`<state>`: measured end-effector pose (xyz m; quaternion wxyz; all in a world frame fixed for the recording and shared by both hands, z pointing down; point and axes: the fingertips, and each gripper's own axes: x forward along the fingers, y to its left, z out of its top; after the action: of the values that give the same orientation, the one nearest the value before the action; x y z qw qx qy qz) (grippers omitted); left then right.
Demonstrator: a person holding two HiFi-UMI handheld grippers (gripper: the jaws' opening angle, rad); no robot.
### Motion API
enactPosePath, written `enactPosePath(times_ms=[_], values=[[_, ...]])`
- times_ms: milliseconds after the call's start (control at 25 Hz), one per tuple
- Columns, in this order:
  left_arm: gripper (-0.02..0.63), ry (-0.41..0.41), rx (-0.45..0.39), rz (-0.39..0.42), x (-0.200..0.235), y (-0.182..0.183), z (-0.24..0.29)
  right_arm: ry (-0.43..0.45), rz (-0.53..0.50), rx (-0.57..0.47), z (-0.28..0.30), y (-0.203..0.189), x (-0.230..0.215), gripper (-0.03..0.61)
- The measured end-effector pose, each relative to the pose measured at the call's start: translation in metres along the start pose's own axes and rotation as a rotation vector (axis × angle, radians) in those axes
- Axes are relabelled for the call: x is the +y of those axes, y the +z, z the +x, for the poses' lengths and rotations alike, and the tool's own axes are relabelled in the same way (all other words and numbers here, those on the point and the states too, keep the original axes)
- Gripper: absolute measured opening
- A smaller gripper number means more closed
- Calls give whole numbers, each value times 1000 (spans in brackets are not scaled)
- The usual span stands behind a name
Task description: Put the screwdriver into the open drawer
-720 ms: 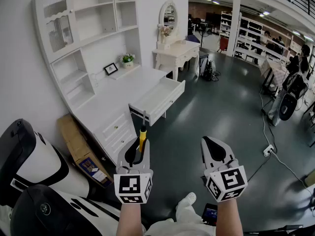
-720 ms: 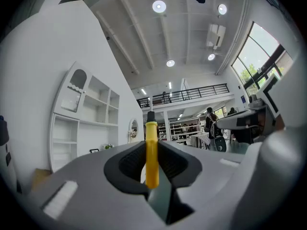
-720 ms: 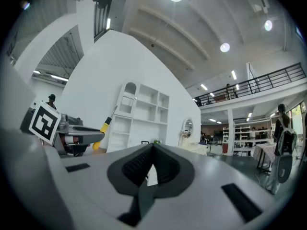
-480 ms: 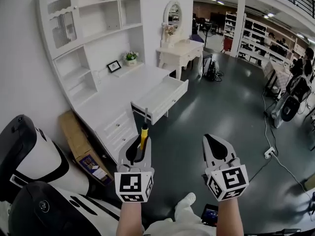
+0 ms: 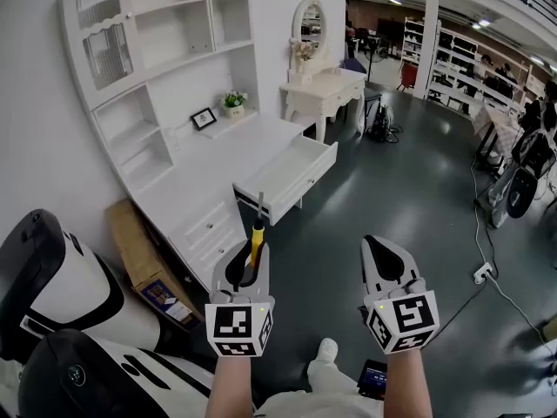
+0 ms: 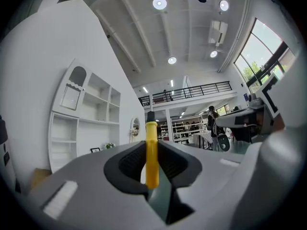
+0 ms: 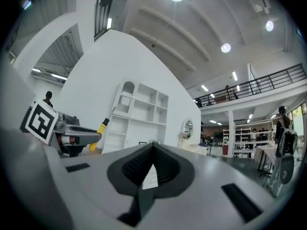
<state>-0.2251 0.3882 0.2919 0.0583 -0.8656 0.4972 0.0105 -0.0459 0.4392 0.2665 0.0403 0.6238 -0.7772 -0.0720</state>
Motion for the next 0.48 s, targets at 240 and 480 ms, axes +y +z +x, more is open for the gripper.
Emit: enactPosePath(times_ms=[240,480], values=[[81,10,0,10,3,1,37,21,10,0,36,-3,-22,6],[81,30,-3,15,7,5,84,57,12,-6,79,-3,-47,6]])
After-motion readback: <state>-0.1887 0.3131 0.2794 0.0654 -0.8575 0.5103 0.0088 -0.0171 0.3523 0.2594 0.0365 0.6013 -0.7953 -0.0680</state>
